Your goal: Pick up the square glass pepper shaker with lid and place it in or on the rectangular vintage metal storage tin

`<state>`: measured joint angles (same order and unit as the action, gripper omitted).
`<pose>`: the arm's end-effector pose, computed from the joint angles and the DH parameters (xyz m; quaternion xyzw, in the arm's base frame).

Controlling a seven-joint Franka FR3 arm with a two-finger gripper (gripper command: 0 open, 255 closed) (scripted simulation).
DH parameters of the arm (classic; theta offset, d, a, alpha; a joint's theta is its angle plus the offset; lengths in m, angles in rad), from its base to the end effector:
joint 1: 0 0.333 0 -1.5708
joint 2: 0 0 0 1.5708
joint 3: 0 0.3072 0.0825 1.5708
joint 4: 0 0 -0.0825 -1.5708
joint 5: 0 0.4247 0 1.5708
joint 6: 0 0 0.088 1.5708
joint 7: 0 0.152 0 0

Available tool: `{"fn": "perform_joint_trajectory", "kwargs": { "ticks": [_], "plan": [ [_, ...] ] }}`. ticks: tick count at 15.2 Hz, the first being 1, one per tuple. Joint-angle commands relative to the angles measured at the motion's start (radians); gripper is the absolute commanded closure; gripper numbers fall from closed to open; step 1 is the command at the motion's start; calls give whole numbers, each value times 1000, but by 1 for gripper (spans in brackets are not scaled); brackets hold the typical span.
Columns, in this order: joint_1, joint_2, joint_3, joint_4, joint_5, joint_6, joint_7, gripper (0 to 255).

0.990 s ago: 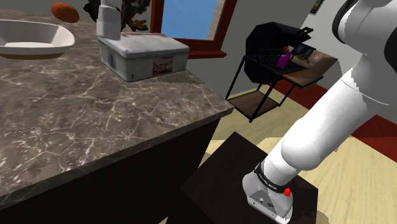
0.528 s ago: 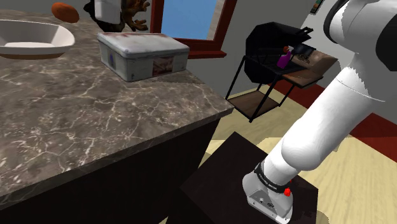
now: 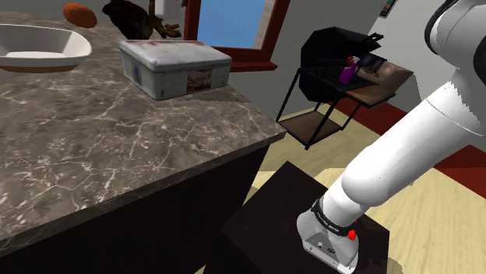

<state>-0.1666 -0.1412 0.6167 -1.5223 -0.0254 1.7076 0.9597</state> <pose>0.5138 0.2726 0.6784 -0.9563 0.2454 -0.1484 0.0563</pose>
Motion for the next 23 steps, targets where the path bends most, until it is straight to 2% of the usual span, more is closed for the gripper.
{"fn": "perform_joint_trajectory", "kwargs": {
  "ticks": [1, 6, 20, 23],
  "plan": [
    [-19, -34, -43, -44, 34, 19, -64, 255],
    [-55, -86, -139, -98, 84, 26, -198, 255],
    [-43, -155, -148, -361, 118, 226, -217, 255],
    [-43, -155, -148, -361, 118, 226, -217, 255]
  ]
}}
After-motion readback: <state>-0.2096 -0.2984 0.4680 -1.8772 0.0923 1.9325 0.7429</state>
